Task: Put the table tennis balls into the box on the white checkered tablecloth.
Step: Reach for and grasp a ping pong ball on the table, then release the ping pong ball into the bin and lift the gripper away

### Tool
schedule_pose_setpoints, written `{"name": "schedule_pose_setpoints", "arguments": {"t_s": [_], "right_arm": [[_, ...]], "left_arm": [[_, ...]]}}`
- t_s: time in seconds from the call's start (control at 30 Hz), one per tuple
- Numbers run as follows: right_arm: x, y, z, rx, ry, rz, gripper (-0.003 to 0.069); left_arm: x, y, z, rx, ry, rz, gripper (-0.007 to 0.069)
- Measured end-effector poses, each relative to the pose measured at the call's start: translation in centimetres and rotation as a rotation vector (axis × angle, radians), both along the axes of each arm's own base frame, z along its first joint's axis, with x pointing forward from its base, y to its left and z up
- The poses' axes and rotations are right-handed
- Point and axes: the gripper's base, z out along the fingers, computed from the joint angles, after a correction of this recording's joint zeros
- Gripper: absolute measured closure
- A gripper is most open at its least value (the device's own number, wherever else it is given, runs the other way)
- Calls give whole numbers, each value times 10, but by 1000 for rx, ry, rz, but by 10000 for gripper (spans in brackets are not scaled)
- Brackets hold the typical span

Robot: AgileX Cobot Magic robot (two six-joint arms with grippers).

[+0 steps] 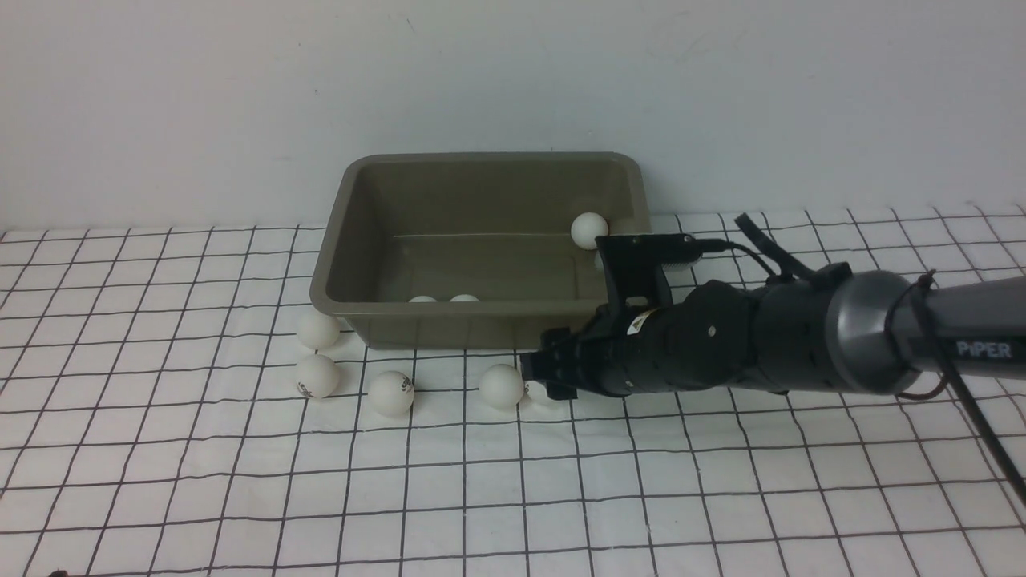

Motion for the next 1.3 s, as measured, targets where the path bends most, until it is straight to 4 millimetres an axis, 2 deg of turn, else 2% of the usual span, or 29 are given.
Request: {"name": "schedule_pose_setpoints", "arguments": {"t_s": [0.27,0.4,0.5,0.8,0.9,0.93,1.1,1.2,1.3], "right_arm": [[14,13,-12,-1,44,23,212],[18,17,-12,4,52,32,226],[17,18,-13,0,73,40,314],[8,24,-4,-56,68,135,309],[5,24,6,-60,52,150,309],[2,21,16,-81,56,165,309],[-8,7,35,-233,82,204,309],[-15,-11,61,-385,67,166,309],[-20,-25,87,-459,12,129,309]], "left_arm": [[0,0,0,0,0,0,178],[0,0,0,0,0,0,178],[0,0,0,0,0,0,178],[0,0,0,0,0,0,178],[0,0,0,0,0,0,178],[0,0,0,0,0,0,178],[0,0,0,0,0,0,178],[0,0,0,0,0,0,178],[0,0,0,0,0,0,178]]}}
